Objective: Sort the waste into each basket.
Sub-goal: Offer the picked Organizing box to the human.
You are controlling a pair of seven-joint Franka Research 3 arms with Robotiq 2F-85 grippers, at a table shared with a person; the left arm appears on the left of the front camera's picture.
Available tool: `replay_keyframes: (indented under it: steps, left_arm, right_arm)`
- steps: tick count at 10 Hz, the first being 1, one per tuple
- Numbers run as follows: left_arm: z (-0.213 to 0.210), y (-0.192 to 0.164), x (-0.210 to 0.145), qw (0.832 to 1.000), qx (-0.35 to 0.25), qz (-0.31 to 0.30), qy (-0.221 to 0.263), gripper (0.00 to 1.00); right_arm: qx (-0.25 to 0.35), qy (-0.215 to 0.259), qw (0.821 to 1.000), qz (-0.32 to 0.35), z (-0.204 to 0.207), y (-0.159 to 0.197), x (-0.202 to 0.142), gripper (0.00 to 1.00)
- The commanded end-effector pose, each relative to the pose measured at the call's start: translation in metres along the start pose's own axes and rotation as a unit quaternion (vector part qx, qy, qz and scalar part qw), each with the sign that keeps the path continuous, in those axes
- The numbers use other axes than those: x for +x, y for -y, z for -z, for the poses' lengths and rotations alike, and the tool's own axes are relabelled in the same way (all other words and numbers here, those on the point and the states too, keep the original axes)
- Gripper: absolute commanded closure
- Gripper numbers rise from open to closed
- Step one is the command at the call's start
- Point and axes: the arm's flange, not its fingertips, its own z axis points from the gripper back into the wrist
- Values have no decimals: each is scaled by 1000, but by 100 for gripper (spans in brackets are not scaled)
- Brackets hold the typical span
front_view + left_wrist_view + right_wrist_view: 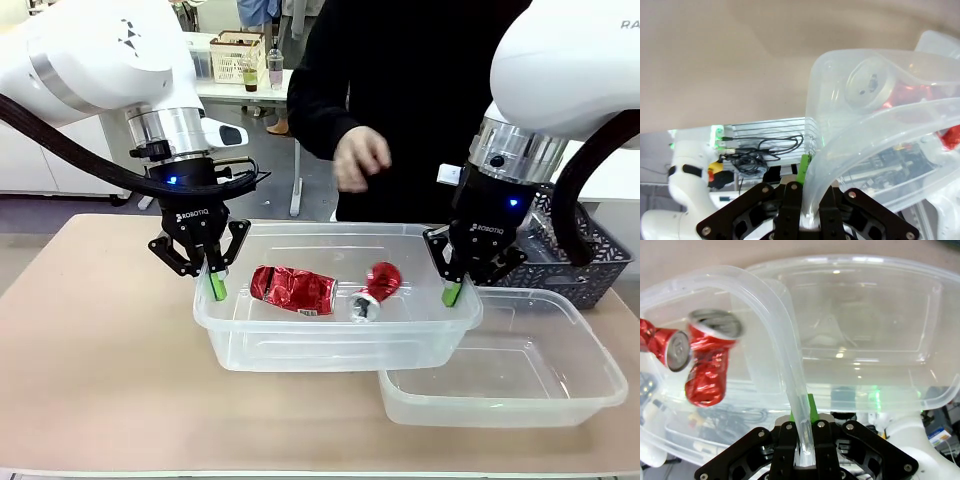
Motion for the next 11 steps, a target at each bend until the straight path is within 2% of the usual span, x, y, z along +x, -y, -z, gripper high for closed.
replay_keyframes:
  steps: [1,11]
  left_arm:
    - [-3,2,-3,1000,-9,0,-3,96]
    - [-3,2,-3,1000,-9,0,-3,96]
  right_arm:
    - [-3,1,1000,-3,-4,1,0,95]
    - [-3,1,1000,-3,-4,1,0,95]
